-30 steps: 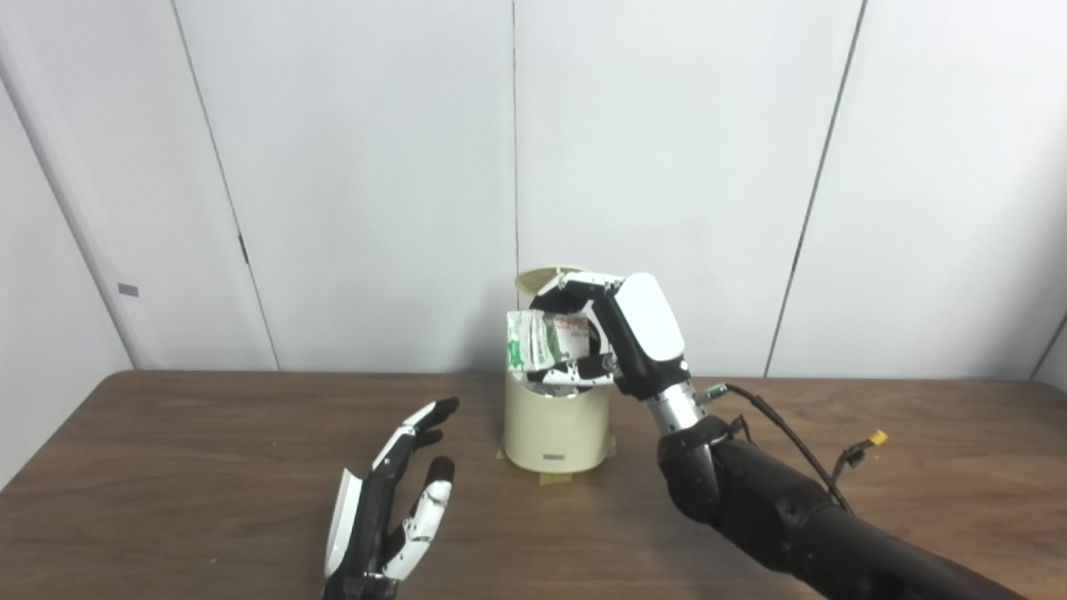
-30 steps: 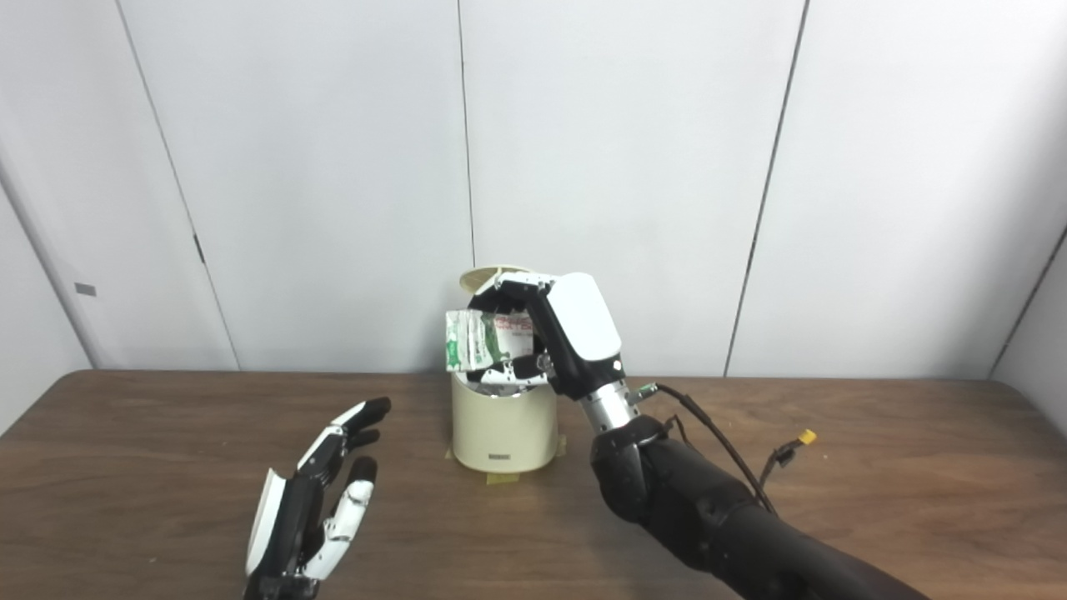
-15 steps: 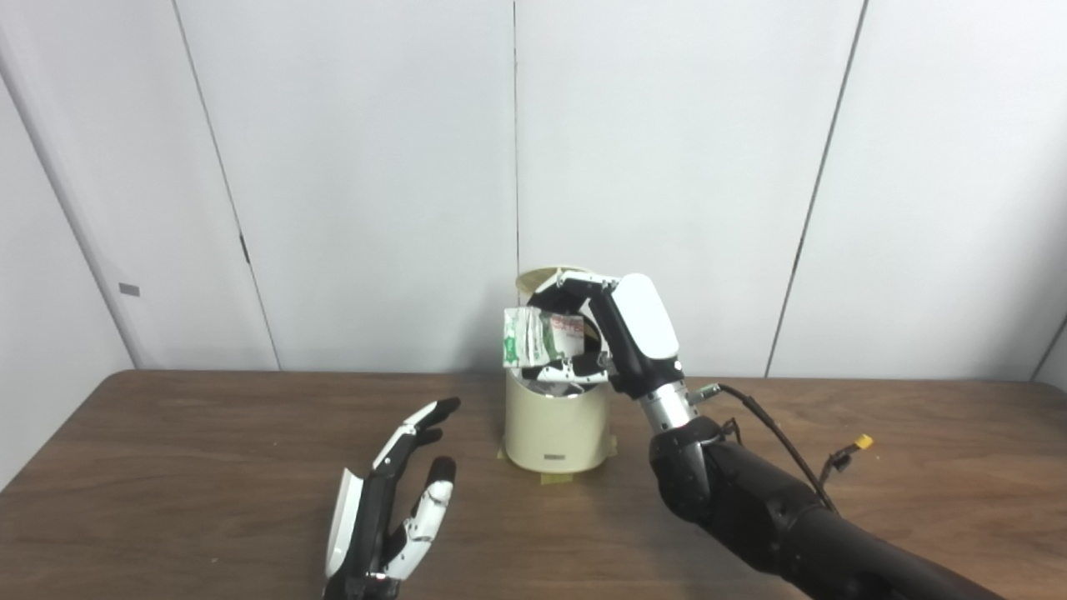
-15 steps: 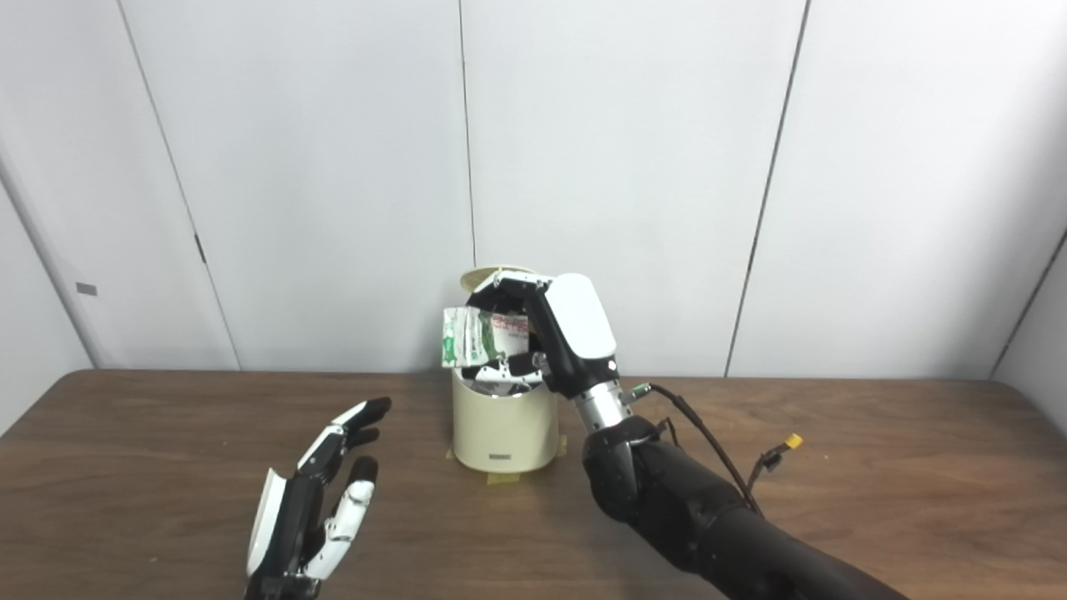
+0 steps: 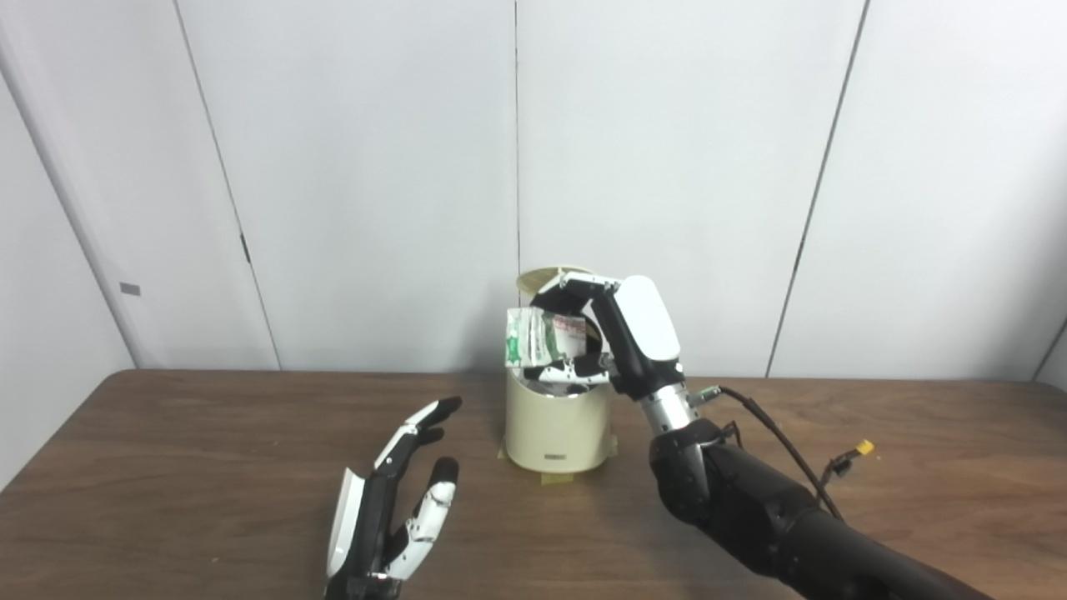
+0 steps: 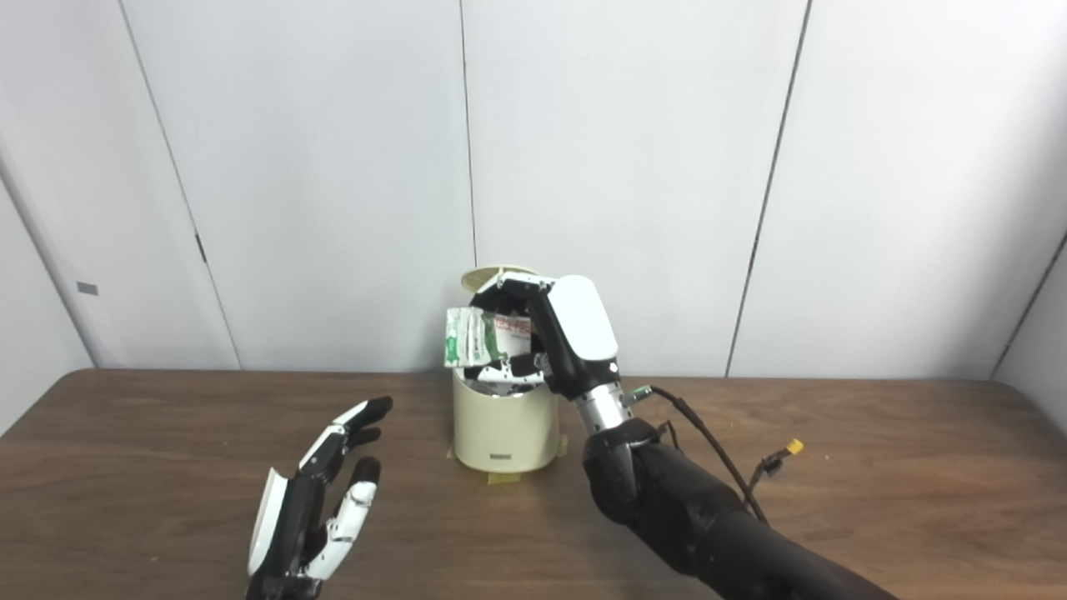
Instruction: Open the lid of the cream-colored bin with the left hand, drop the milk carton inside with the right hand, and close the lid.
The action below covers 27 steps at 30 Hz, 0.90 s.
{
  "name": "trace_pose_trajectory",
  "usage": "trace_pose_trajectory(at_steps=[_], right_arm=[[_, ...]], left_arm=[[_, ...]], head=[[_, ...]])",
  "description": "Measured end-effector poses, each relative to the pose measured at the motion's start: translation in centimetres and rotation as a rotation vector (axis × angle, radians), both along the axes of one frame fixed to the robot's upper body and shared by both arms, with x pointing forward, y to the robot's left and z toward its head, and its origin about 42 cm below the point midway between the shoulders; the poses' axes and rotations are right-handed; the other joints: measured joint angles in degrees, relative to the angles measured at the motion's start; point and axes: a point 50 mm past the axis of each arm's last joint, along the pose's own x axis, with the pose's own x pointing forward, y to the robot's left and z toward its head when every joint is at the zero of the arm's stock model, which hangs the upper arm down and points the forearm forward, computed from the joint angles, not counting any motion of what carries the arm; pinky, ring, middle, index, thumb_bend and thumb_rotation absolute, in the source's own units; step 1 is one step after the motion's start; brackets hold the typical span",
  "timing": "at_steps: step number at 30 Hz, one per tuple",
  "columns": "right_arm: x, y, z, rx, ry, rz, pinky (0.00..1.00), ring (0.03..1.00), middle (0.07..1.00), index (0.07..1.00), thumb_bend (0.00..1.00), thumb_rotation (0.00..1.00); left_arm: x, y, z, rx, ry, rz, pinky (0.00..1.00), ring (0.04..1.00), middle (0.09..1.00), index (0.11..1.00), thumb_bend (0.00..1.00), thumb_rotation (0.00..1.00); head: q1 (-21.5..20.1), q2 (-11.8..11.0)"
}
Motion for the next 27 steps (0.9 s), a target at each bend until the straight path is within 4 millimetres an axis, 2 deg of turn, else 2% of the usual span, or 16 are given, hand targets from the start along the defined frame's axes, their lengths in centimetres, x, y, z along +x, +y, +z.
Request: trace_pose_trajectory(at_steps=[27], right_arm=[[0.05, -0.48, -0.03, -0.007, -0.005, -0.007, 0.49, 0.505, 0.508, 0.439, 0.51, 0.0]], left_arm=[[-0.1, 0.02, 0.05, 0.001, -0.001, -0.001, 0.81, 0.854, 0.841, 0.819, 0.4, 0.77]], head=[[-0.09, -0.26]])
